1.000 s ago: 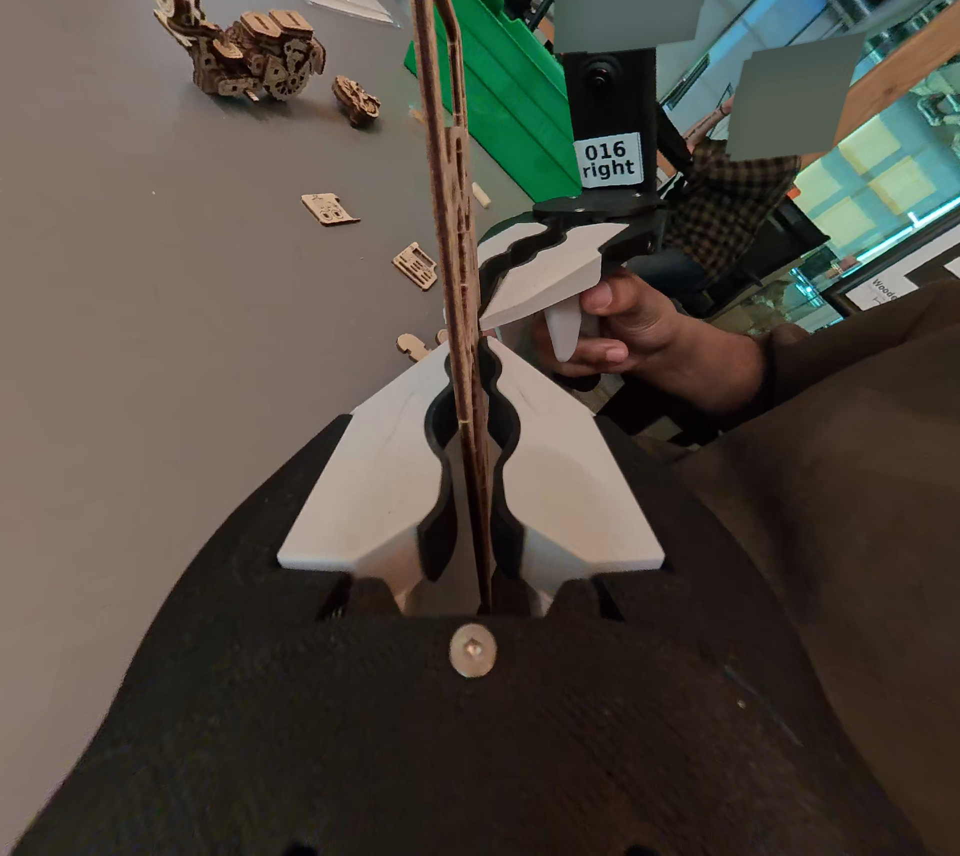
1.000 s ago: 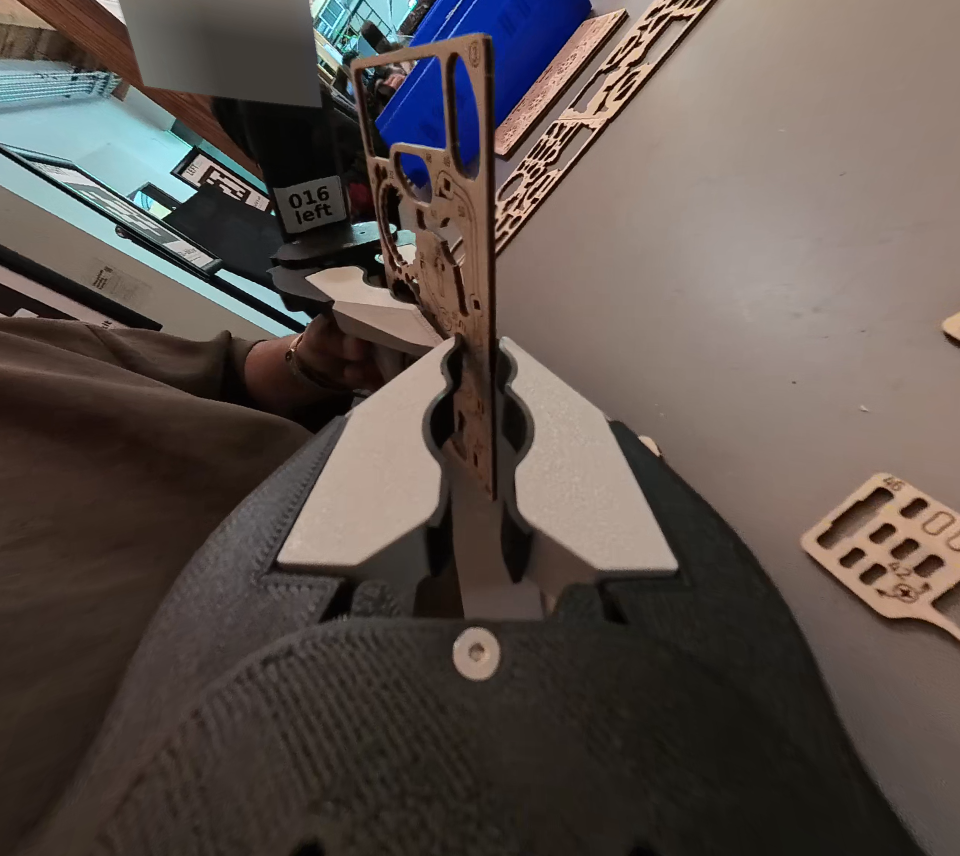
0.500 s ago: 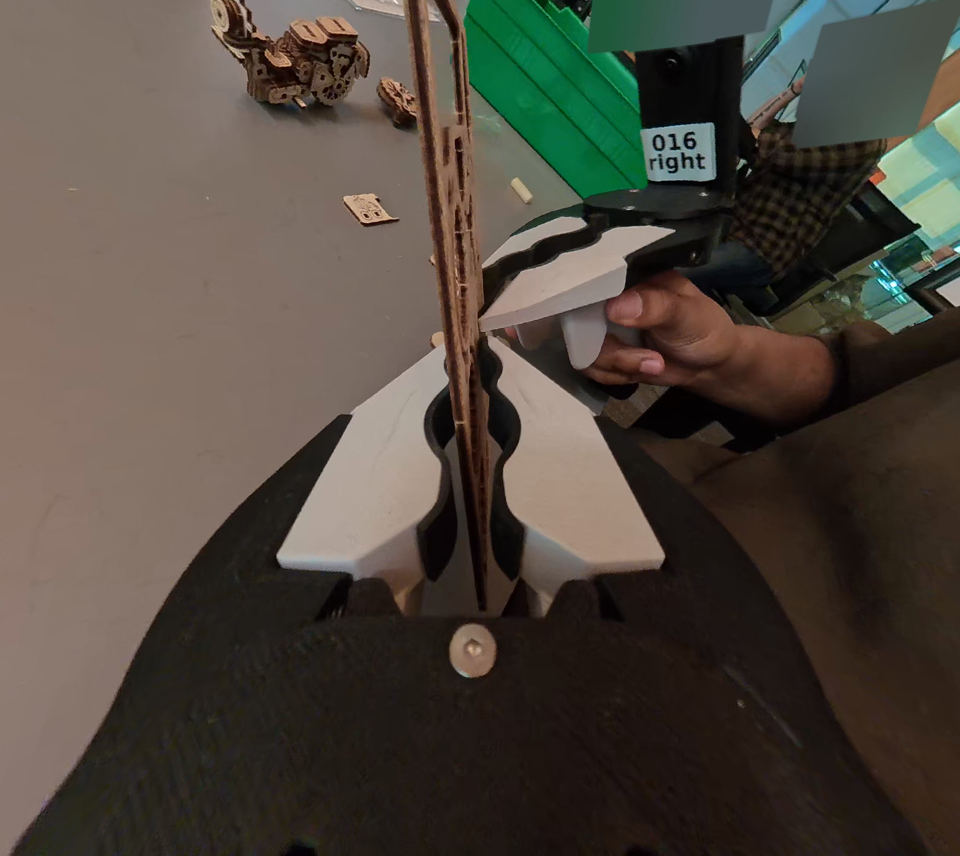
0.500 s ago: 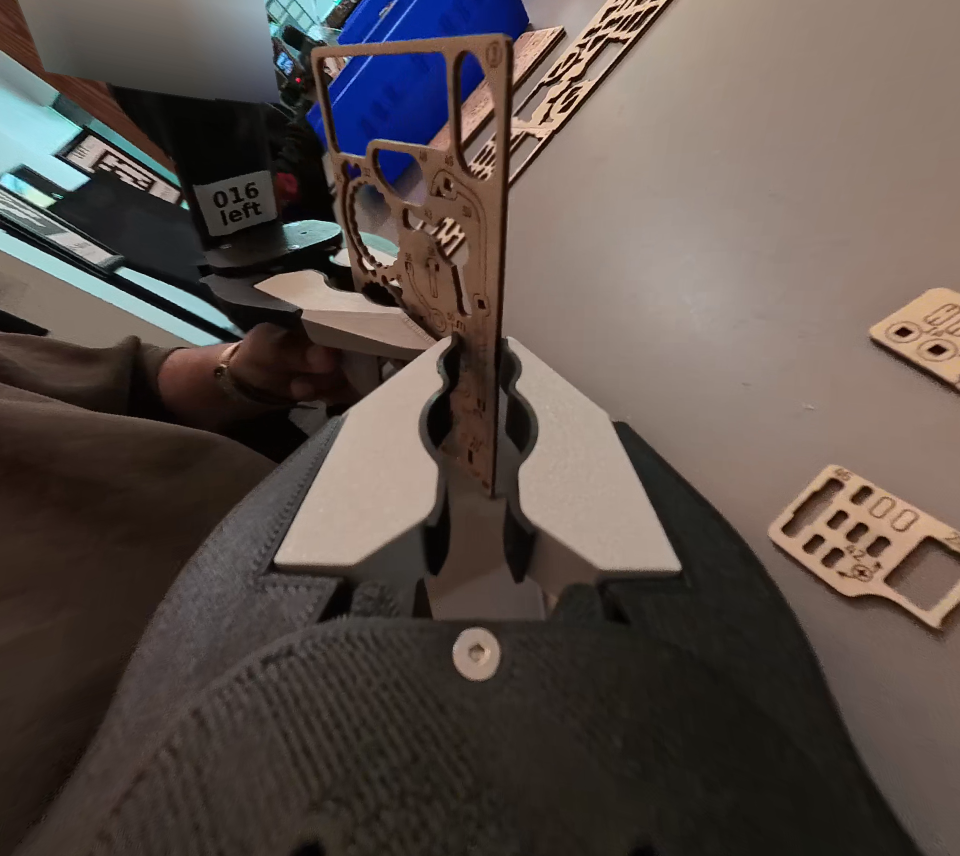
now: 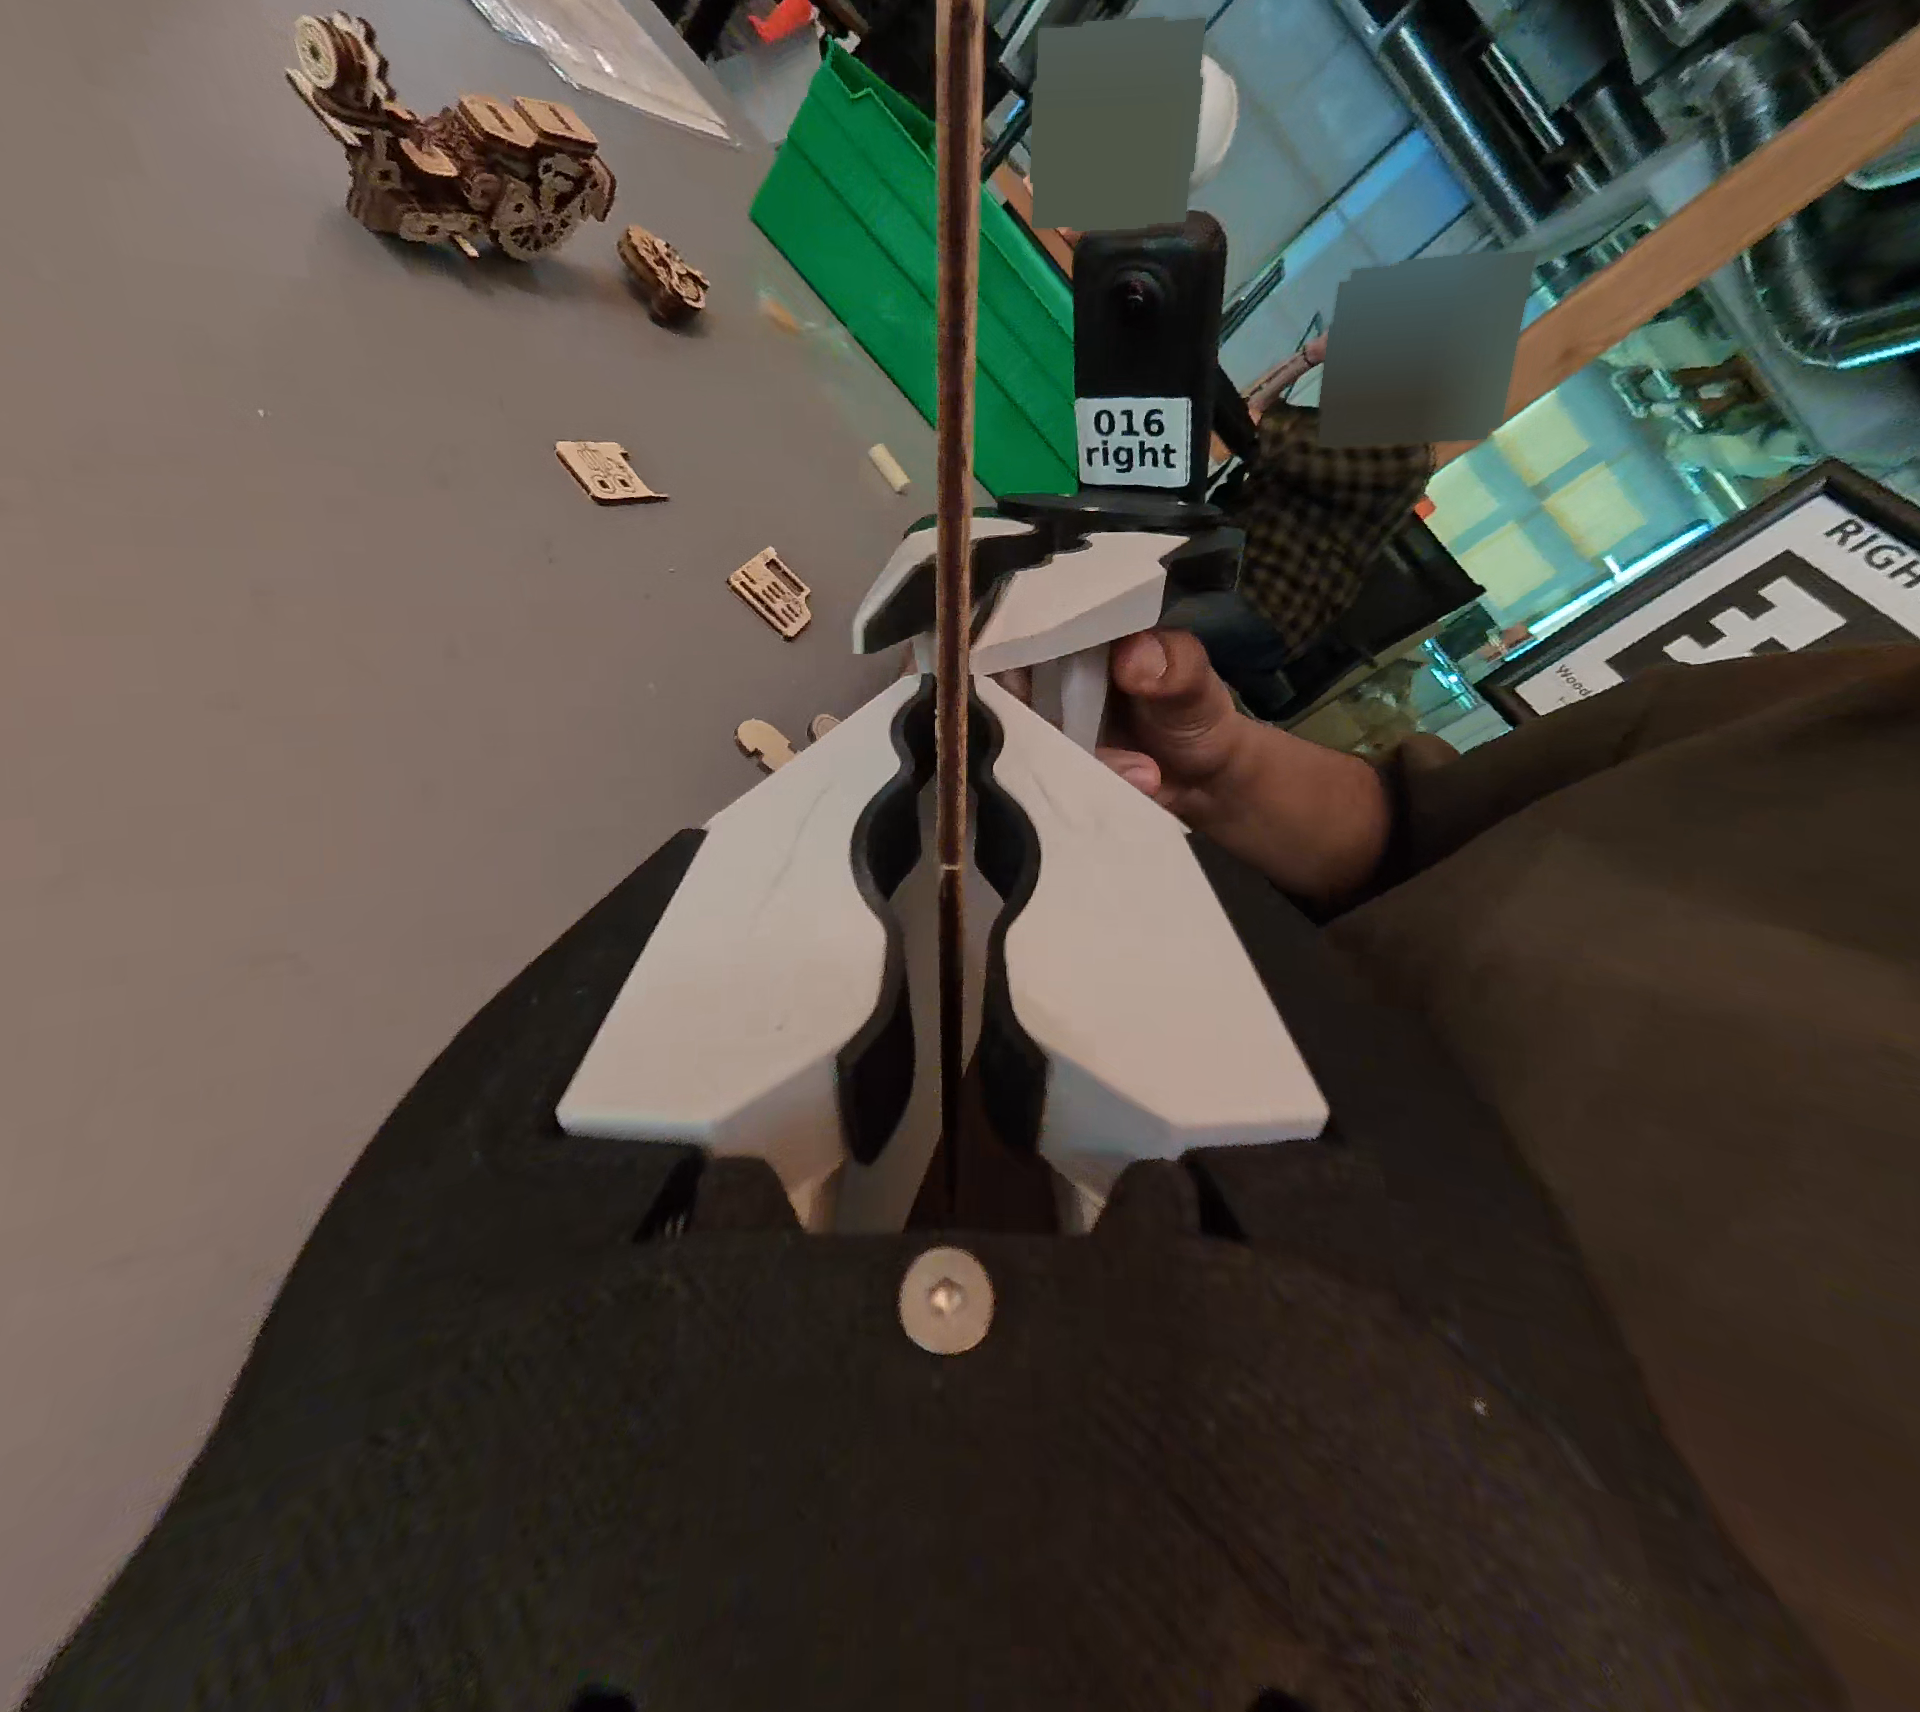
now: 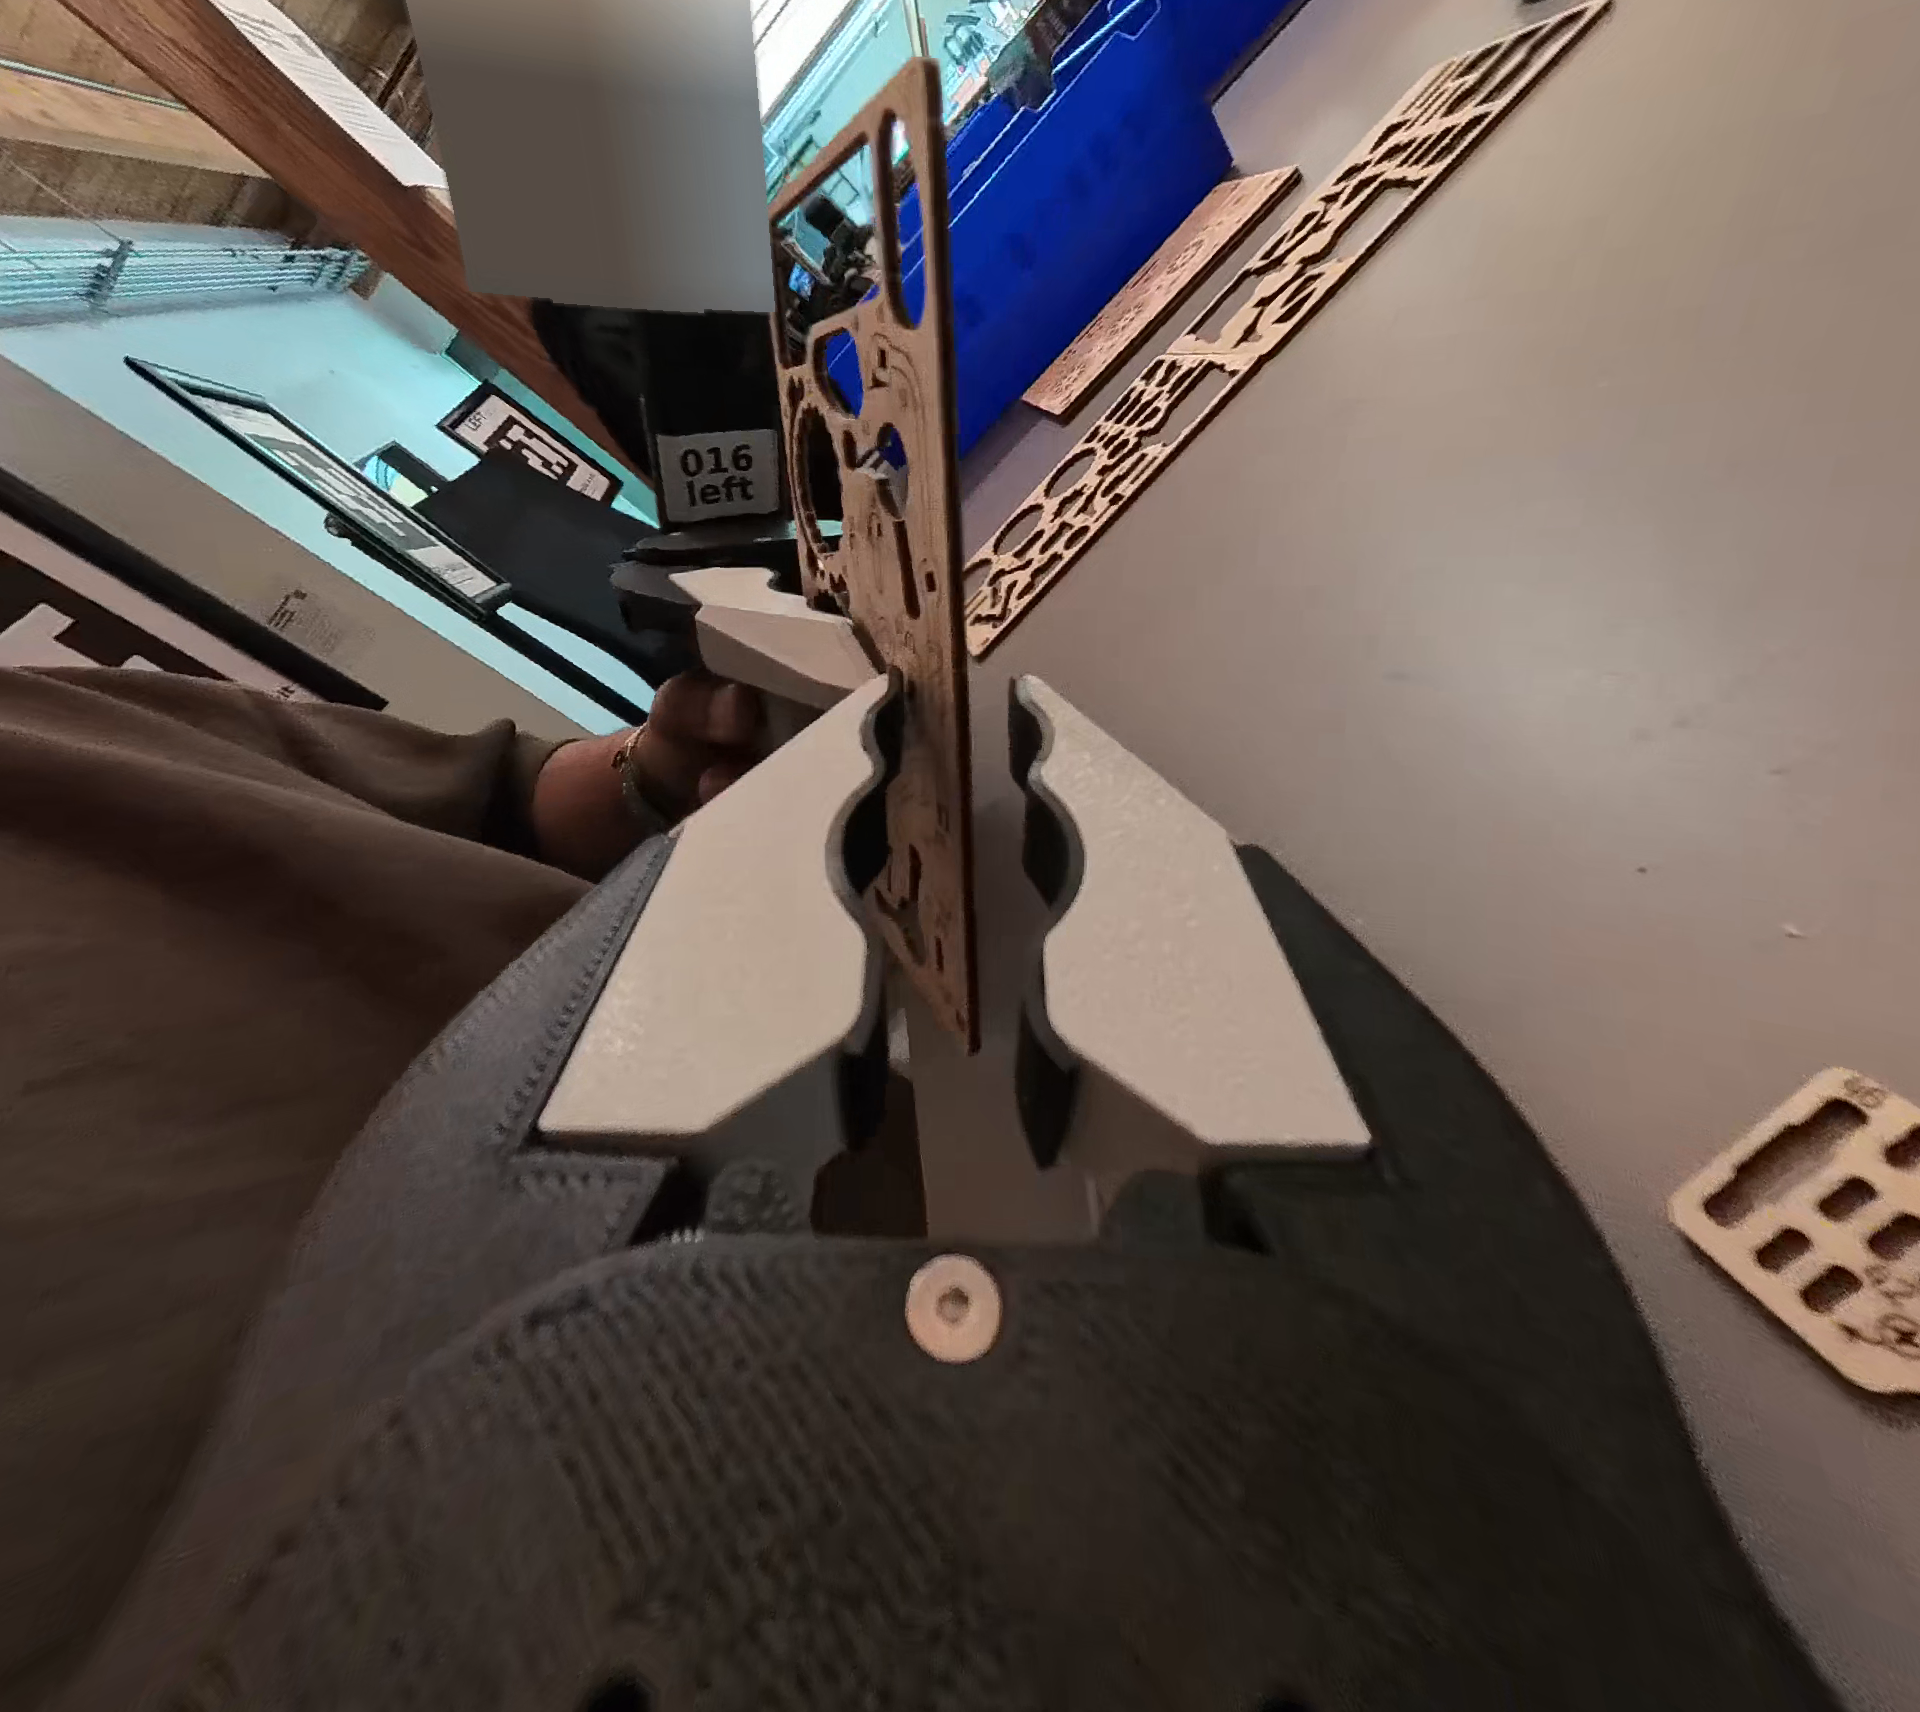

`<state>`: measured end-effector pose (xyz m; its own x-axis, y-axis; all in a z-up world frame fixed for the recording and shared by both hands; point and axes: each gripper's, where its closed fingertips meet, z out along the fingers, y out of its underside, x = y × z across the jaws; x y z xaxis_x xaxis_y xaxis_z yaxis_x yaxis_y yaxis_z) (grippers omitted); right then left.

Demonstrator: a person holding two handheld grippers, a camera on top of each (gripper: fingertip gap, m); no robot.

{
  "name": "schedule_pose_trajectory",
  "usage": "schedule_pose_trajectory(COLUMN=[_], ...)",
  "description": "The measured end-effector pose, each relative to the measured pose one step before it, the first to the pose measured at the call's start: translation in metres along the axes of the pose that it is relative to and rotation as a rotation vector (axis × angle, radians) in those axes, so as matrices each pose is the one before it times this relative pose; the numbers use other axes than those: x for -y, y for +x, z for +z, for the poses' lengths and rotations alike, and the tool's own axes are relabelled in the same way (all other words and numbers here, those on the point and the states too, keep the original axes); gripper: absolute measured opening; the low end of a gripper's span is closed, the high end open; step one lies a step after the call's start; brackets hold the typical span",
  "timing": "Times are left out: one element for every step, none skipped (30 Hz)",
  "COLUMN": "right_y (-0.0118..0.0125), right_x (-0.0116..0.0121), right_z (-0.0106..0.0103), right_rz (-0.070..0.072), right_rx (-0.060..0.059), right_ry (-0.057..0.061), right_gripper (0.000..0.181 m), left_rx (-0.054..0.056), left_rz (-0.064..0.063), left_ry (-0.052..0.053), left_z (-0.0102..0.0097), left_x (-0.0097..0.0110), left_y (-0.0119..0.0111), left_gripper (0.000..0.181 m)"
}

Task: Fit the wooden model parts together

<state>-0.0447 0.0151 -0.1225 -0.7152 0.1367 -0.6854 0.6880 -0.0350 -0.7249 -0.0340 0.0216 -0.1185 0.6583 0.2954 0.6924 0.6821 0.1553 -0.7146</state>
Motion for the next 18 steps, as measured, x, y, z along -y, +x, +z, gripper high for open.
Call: schedule_pose_trajectory(right_y=[-0.00099,-0.00080,-0.00082,-0.00033,0.00019,0.00049,0.00060,0.00107,0.00137,0.00151,0.00105,0.00051,0.00045,0.00084,0.00110,0.00120,0.00119,0.00131], right_x=[-0.00054,-0.00018,-0.00013,-0.00033,-0.00088,-0.00104,-0.00076,-0.00048,-0.00058,-0.00059,-0.00040,0.00000,0.00019,-0.00028,-0.00053,-0.00067,-0.00066,-0.00057], right_z=[0.00024,0.00025,0.00014,-0.00010,-0.00021,-0.00026,-0.00046,-0.00037,-0.00016,0.00006,0.00015,0.00012,0.00025,0.00028,0.00034,0.00015,0.00018,0.00016], right_rz=[-0.0136,-0.0109,-0.0037,0.0020,0.0049,0.0066,0.0089,0.0098,0.0035,-0.0085,-0.0175,-0.0159,-0.0099,-0.0039,0.0032,0.0121,0.0166,0.0123], right_rx=[-0.0009,-0.0010,0.0019,0.0028,0.0021,0.0026,0.0025,-0.0022,-0.0101,-0.0187,-0.0208,-0.0181,-0.0146,-0.0120,-0.0078,-0.0028,-0.0008,-0.0036], right_ry=[-0.0071,-0.0032,-0.0006,-0.0018,-0.0060,-0.0075,-0.0051,-0.0021,-0.0026,-0.0040,-0.0047,-0.0027,-0.0012,-0.0026,-0.0032,-0.0020,-0.0009,-0.0006], right_gripper=[0.015,0.013,0.011,0.010,0.010,0.010,0.010,0.010,0.011,0.011,0.012,0.012,0.012,0.012,0.012,0.013,0.012,0.013], left_rx=[-0.0016,0.0006,0.0010,0.0011,0.0084,0.0133,0.0172,0.0215,0.0248,0.0224,0.0125,0.0011,-0.0045,-0.0007,0.0059,0.0096,0.0102,0.0120], left_rz=[-0.0040,-0.0011,0.0009,0.0029,0.0096,0.0199,0.0265,0.0277,0.0232,0.0143,0.0000,-0.0134,-0.0193,-0.0116,-0.0004,0.0076,0.0094,0.0115], left_ry=[-0.0007,-0.0004,-0.0001,-0.0009,-0.0037,-0.0042,-0.0058,-0.0061,-0.0039,-0.0024,-0.0009,0.0020,0.0024,0.0007,-0.0014,-0.0023,-0.0027,-0.0026], left_z=[-0.00037,-0.00017,-0.00005,0.00003,0.00020,0.00043,0.00065,0.00092,0.00085,0.00074,0.00048,0.00014,-0.00006,0.00012,0.00033,0.00046,0.00056,0.00065], left_x=[-0.00017,-0.00010,-0.00001,-0.00030,-0.00084,-0.00109,-0.00127,-0.00122,-0.00086,-0.00087,-0.00084,-0.00017,0.00031,-0.00012,-0.00062,-0.00066,-0.00079,-0.00068], left_y=[-0.00018,-0.00027,-0.00006,0.00027,-0.00014,-0.00025,-0.00022,-0.00044,-0.00081,-0.00113,-0.00094,-0.00048,-0.00038,-0.00075,-0.00111,-0.00093,-0.00098,-0.00110], left_gripper=[0.000,0.000,0.000,0.000,0.000,0.000,0.000,0.000,0.000,0.000,0.000,0.000,0.000,0.000,0.000,0.000,0.000,0.001])
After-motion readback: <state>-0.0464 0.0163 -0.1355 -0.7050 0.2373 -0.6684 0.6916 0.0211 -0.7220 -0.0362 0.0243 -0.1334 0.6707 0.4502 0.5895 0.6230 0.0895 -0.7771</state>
